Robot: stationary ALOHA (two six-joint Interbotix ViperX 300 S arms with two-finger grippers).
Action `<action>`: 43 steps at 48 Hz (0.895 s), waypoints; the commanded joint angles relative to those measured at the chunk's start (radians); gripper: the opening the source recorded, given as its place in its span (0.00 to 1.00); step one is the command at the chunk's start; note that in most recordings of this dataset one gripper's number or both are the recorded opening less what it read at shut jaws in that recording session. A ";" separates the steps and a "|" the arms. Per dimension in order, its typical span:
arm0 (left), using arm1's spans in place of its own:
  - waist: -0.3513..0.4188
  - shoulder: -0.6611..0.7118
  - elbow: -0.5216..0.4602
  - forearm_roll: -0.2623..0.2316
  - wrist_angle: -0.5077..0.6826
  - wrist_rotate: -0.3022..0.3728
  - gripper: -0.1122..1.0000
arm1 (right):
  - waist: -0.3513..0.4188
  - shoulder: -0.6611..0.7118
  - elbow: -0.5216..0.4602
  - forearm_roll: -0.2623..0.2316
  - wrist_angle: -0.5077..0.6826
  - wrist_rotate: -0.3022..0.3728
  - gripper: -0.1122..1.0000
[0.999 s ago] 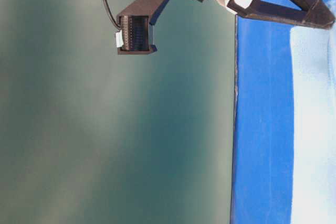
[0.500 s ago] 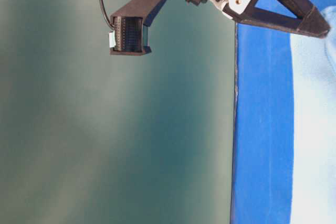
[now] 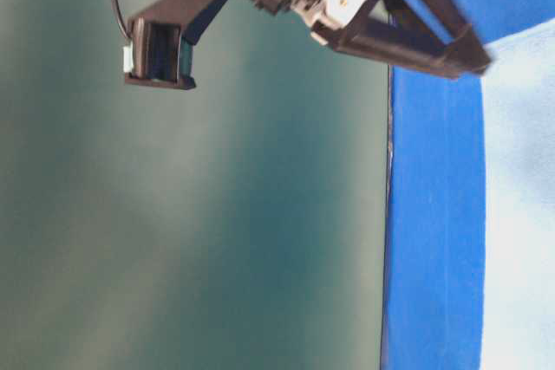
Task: Fold the light blue towel.
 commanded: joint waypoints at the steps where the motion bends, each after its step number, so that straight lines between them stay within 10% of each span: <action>1: 0.083 0.017 -0.021 0.002 -0.009 0.032 0.75 | -0.069 -0.020 -0.017 -0.008 -0.008 0.002 0.64; 23: 0.279 0.229 -0.043 0.002 -0.098 0.117 0.75 | -0.213 0.104 -0.025 -0.023 -0.084 0.000 0.64; 43: 0.291 0.298 -0.029 0.002 -0.100 0.117 0.74 | -0.196 0.169 0.011 -0.021 -0.092 0.003 0.64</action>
